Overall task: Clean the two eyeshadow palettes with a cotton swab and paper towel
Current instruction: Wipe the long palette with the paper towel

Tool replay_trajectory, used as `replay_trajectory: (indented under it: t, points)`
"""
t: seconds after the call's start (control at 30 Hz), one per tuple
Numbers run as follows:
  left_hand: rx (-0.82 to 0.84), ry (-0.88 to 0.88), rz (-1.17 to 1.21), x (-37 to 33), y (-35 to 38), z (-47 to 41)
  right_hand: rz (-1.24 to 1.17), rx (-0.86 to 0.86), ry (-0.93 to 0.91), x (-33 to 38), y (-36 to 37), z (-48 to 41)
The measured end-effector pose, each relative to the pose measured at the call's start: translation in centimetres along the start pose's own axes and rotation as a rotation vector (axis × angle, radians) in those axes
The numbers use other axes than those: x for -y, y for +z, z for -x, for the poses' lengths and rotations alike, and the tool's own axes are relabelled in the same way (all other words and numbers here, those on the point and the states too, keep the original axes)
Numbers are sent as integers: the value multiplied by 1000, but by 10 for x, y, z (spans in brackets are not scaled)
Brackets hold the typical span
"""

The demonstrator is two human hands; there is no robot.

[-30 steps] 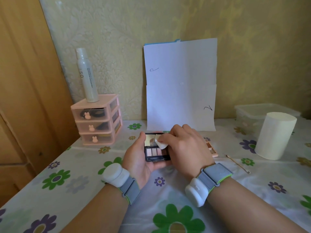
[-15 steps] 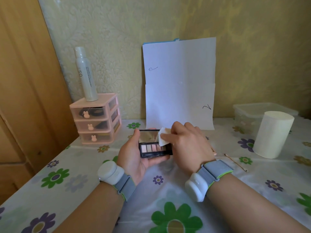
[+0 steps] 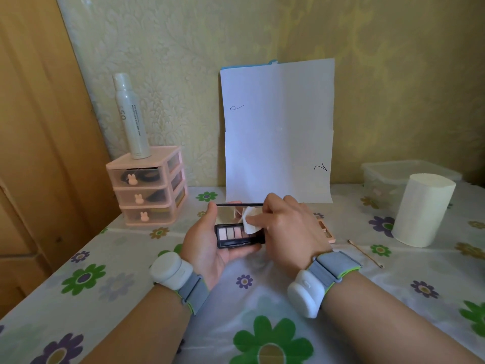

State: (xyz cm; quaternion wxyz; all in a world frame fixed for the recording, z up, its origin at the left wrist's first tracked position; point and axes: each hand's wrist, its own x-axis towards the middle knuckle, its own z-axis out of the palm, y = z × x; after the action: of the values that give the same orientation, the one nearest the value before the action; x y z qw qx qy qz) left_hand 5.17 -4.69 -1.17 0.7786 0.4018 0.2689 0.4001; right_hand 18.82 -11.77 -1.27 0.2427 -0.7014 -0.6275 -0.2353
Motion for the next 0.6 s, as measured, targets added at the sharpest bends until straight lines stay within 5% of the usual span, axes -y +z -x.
replay_trajectory:
  t: [0.6]
  points:
    - [33, -59, 74, 0, -3, -1, -100, -2, -71, 22, 0, -1]
